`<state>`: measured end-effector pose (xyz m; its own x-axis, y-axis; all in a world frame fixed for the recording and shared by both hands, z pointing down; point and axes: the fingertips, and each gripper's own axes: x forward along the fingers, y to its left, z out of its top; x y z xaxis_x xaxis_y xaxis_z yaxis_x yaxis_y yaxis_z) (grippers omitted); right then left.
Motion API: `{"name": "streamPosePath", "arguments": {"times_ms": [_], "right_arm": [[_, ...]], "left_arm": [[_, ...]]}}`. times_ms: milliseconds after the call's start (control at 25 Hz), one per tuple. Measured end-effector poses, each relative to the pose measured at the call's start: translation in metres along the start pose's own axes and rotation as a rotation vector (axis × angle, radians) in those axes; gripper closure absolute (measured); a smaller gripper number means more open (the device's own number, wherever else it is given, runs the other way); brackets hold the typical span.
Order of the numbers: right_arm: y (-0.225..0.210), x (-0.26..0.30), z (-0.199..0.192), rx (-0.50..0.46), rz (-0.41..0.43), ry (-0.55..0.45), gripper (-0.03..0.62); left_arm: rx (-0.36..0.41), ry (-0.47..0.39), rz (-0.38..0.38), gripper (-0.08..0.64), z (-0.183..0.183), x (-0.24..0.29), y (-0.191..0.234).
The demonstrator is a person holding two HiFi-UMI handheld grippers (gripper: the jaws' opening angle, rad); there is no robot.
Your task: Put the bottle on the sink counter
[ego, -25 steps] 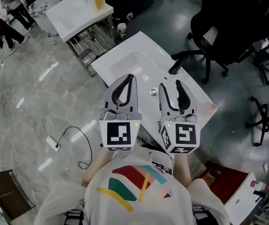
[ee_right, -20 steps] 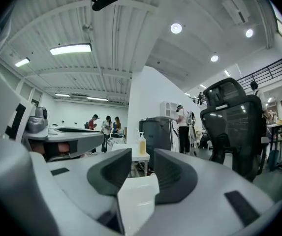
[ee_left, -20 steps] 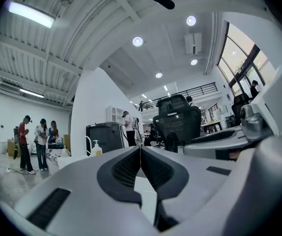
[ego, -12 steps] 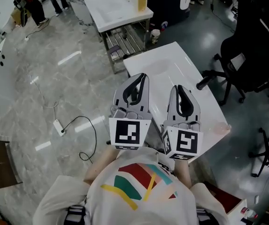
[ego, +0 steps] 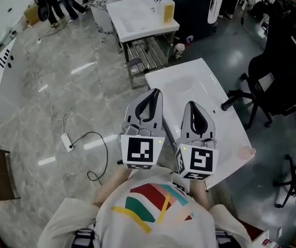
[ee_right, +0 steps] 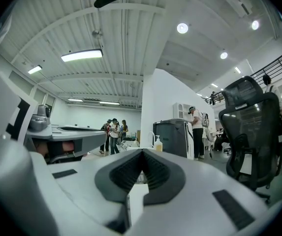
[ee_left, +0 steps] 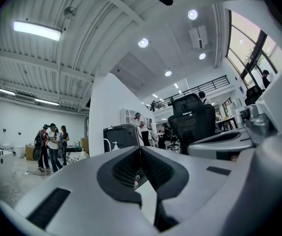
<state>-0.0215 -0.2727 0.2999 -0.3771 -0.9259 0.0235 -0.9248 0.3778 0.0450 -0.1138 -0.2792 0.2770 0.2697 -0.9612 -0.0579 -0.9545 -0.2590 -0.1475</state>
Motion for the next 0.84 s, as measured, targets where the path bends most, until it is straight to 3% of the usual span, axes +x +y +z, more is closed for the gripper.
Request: {"name": "streamPosePath", "arguments": {"times_ms": [840], "right_arm": [[-0.0010,0.0090,0.0012,0.003,0.029,0.004,0.581]], "left_arm": [[-0.015,0.009,0.025,0.541,-0.0036,0.0033,0.0050]]}}
